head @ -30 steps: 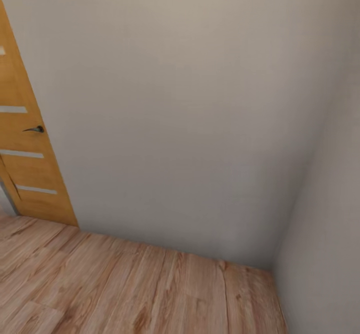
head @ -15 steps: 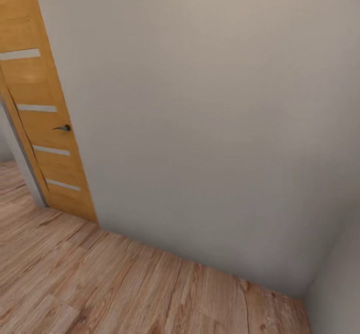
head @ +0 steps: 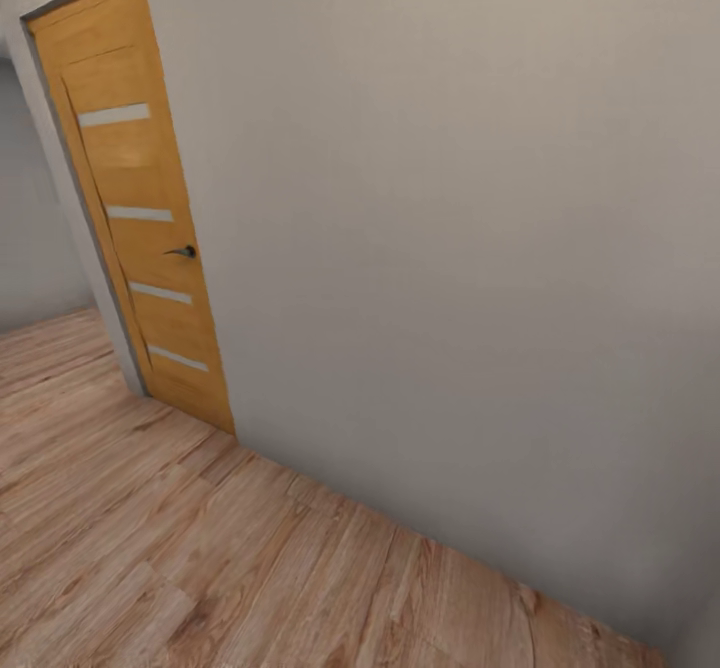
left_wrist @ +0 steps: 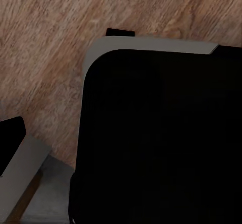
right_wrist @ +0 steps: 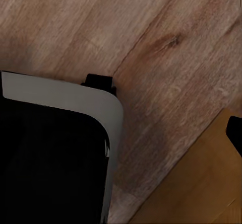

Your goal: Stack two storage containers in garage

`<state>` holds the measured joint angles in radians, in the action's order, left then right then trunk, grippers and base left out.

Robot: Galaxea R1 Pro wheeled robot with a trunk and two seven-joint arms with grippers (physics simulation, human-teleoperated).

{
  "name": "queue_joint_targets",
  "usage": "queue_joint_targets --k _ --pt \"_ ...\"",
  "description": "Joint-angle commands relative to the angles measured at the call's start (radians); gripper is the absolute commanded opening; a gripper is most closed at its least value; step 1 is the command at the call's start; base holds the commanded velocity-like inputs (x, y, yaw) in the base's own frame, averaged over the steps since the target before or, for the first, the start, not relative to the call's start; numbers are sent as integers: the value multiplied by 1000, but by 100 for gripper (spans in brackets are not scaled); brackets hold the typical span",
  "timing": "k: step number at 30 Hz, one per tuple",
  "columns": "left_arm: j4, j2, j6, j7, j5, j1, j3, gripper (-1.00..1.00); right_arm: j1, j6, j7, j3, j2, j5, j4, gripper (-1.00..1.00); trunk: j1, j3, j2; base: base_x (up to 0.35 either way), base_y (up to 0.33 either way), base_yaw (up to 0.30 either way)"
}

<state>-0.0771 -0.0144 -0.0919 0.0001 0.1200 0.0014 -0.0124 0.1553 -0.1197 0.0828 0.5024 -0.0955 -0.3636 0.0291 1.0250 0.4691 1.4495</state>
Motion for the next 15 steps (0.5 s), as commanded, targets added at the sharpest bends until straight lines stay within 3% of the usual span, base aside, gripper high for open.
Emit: queue_joint_targets --k 1,11,15 --pt "-1 1 -2 0 10 0 -1 100 1 -6 6 7 0 -17 3 100 0 1 1 1 0 269" --pt "-1 -2 -2 0 83 0 0 100 1 -9 -35 10 -1 -36 3 100 0 1 1 0 0 269" --pt "-1 0 -2 0 87 0 1 100 1 -9 -36 13 -1 -33 3 100 0 1 1 0 0 270"
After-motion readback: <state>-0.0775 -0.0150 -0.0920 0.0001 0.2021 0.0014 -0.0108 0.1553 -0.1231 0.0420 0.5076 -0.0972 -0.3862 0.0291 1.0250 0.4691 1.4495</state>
